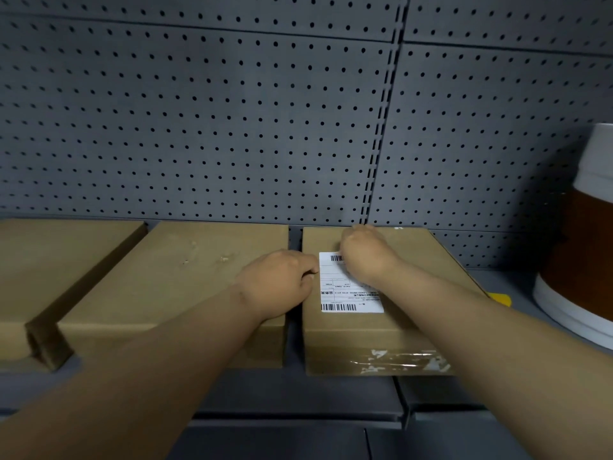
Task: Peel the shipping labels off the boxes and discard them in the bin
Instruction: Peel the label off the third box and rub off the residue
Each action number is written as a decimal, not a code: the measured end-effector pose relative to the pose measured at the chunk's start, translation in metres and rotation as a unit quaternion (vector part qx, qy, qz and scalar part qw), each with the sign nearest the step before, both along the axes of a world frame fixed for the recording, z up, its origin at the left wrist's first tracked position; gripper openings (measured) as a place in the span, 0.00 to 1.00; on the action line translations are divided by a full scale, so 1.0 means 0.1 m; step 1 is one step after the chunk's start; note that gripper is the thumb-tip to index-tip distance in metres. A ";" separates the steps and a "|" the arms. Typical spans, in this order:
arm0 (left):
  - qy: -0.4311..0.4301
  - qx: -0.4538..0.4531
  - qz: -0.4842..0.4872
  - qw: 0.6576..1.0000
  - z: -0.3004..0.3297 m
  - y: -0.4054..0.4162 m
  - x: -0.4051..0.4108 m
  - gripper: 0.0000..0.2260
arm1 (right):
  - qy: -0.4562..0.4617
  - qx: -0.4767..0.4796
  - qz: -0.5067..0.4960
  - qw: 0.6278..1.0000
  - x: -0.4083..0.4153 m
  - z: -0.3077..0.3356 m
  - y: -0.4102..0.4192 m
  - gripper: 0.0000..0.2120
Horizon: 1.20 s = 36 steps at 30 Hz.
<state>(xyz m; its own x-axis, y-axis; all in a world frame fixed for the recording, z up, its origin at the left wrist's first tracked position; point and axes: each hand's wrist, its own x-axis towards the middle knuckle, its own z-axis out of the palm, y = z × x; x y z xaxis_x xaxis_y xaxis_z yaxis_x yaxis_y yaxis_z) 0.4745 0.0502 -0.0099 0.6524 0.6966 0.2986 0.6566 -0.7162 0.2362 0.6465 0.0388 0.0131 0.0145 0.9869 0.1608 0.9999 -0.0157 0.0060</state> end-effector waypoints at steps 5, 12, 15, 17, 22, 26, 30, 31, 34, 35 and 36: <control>-0.004 -0.012 -0.008 1.000 0.00 0.01 -0.01 0.07 | 0.132 -0.054 0.042 0.989 0.26 0.26 -0.19 0.10; 0.006 -0.002 0.025 1.000 0.01 0.01 0.00 0.06 | 0.205 0.013 0.051 0.977 0.17 0.18 -0.14 0.12; 0.002 0.004 0.022 1.000 0.01 0.01 0.00 0.06 | 0.166 -0.014 0.058 0.984 0.06 0.11 -0.12 0.13; 0.002 0.006 0.021 1.000 0.01 0.02 0.00 0.06 | 0.150 -0.003 0.062 0.987 -0.02 0.09 -0.12 0.08; 0.003 0.006 0.018 1.000 0.01 0.02 0.00 0.07 | 0.150 0.025 0.099 0.983 -0.10 0.13 -0.20 0.09; 0.010 -0.001 0.022 1.000 0.02 0.03 0.00 0.07 | 0.202 -0.023 0.119 0.972 0.05 0.15 -0.39 0.07; 0.022 -0.005 0.018 1.000 0.02 0.02 0.01 0.08 | 0.309 0.190 -0.048 0.931 0.87 0.73 -0.51 0.08; 0.025 -0.002 0.016 1.000 0.03 0.02 0.01 0.08 | 0.264 0.216 -0.063 0.938 1.02 0.86 -0.52 0.06; 0.032 0.003 0.014 0.999 0.05 0.00 0.02 0.08 | 0.206 0.212 -0.025 0.955 0.98 0.98 -0.48 0.07; 0.039 0.000 0.016 0.999 0.06 0.00 0.02 0.08 | 0.204 0.209 -0.007 0.956 0.88 0.97 -0.48 0.07; 0.047 -0.008 0.021 0.999 0.08 -0.01 0.02 0.09 | 0.198 0.206 0.006 0.958 0.77 0.94 -0.49 0.07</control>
<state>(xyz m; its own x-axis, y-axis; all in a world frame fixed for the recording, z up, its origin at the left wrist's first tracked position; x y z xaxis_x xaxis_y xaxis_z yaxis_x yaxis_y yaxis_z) 0.4763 0.0491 -0.0016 0.6475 0.7279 0.2258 0.7058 -0.6845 0.1827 0.7231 -0.0100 0.1076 0.1435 0.8412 0.5213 0.9223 0.0772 -0.3786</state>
